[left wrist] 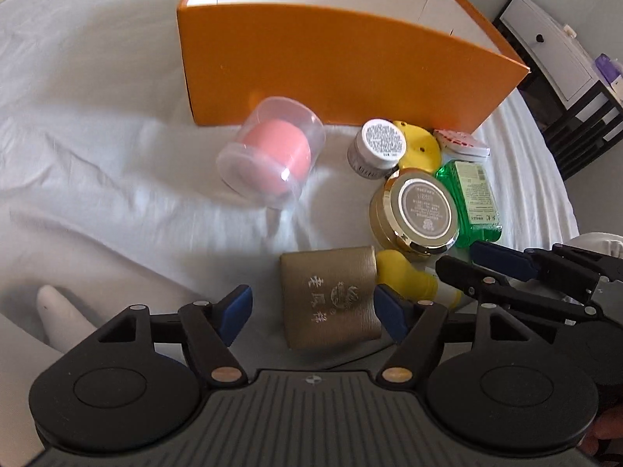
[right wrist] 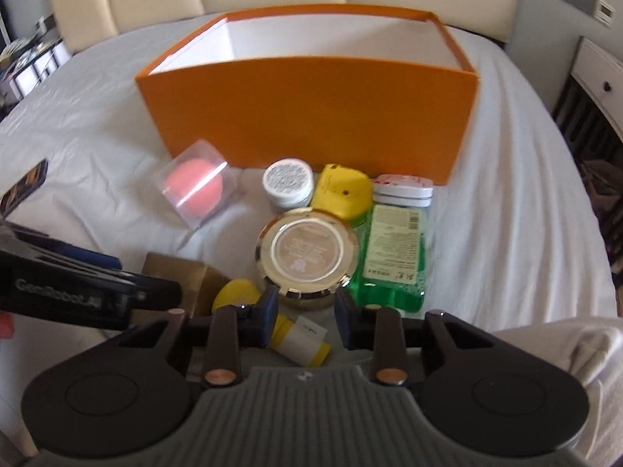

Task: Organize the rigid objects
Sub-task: 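Return the left gripper to the items and grasp the gold-brown square box, then grasp the yellow bulb-shaped bottle with the right gripper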

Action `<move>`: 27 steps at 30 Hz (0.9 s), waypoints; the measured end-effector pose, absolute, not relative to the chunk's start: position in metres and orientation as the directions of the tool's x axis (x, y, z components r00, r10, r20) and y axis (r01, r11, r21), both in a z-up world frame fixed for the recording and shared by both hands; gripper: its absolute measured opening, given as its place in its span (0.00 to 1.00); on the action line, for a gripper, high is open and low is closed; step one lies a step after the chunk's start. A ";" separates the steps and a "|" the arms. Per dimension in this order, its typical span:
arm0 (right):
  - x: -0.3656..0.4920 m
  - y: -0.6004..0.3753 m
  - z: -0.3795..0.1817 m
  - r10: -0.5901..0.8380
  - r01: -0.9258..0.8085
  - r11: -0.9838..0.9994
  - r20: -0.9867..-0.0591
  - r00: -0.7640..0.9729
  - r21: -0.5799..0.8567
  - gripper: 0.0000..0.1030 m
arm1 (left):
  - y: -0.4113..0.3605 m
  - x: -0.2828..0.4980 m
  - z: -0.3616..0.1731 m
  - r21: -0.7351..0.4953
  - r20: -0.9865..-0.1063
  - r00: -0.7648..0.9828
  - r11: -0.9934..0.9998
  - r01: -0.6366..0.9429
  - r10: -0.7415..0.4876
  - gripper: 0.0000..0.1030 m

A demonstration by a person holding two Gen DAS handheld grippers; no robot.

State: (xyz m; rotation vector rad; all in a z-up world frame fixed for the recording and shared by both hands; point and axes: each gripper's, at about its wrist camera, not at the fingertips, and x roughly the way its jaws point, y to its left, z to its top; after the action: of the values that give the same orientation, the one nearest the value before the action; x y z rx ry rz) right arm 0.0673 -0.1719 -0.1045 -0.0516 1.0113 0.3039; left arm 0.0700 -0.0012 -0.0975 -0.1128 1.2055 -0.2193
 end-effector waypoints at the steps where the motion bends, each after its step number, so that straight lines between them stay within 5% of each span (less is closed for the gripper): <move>1: 0.068 -0.172 -0.106 0.235 -0.287 0.952 -0.844 0.482 0.101 0.31 | -0.003 0.069 -0.100 -0.205 -0.915 0.332 0.973 0.107 -0.229 0.81; 7: 0.074 -0.172 -0.111 0.230 -0.306 0.948 -0.860 0.456 0.092 0.28 | -0.008 0.072 -0.104 -0.221 -0.916 0.317 0.969 0.107 -0.244 0.77; 9: 0.074 -0.171 -0.112 0.228 -0.314 0.945 -0.865 0.447 0.086 0.29 | -0.009 0.073 -0.107 -0.225 -0.918 0.309 0.968 0.115 -0.250 0.66; 18: 0.071 -0.152 -0.114 0.239 -0.432 0.900 -0.888 0.392 0.052 0.35 | 0.003 0.072 -0.104 -0.151 -0.936 0.300 0.980 0.131 -0.184 0.66; 27: 0.074 -0.136 -0.112 0.221 -0.539 0.842 -0.897 0.382 -0.022 0.41 | 0.014 0.077 -0.112 -0.205 -0.939 0.263 0.975 0.087 -0.221 0.67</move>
State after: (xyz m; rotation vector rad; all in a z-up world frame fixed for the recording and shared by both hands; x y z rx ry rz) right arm 0.0744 -0.1362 -0.1123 -0.3360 1.0756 0.4969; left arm 0.0775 0.0137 -0.1117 -0.1200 1.2882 -0.2093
